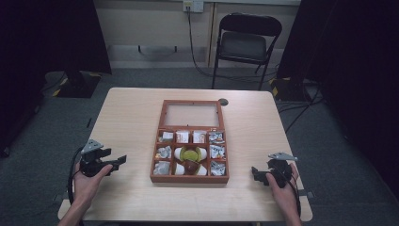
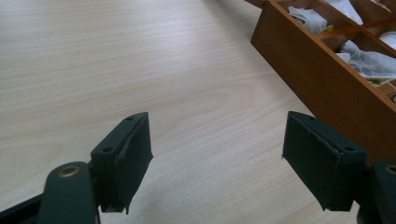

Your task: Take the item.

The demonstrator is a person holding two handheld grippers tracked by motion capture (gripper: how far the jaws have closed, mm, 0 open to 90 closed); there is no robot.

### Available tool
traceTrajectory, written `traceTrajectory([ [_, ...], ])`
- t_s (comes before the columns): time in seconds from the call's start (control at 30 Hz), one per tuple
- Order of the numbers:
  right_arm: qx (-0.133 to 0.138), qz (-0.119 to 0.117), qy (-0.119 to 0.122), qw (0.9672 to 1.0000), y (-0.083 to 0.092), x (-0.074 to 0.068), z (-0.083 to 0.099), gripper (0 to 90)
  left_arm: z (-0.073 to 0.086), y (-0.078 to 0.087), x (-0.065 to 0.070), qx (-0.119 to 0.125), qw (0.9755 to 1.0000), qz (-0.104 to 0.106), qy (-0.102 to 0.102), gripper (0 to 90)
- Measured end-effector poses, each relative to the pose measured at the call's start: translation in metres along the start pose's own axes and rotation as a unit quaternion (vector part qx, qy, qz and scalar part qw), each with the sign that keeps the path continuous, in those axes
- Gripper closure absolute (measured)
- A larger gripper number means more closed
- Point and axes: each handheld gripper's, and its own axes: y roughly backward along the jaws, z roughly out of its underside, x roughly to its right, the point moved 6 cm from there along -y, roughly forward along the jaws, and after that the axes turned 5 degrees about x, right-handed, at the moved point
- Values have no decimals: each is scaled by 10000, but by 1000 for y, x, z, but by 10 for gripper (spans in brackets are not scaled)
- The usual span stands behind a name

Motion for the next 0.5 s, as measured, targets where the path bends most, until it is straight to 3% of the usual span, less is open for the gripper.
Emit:
traceTrajectory([
  [0.27, 0, 0, -1, 10000, 0, 0, 0, 0, -10, 0, 11, 13, 9997, 213, -69, 273],
  [0.5, 0, 0, -1, 10000, 0, 0, 0, 0, -20, -3, 25, 11, 9990, 301, -340, 252],
])
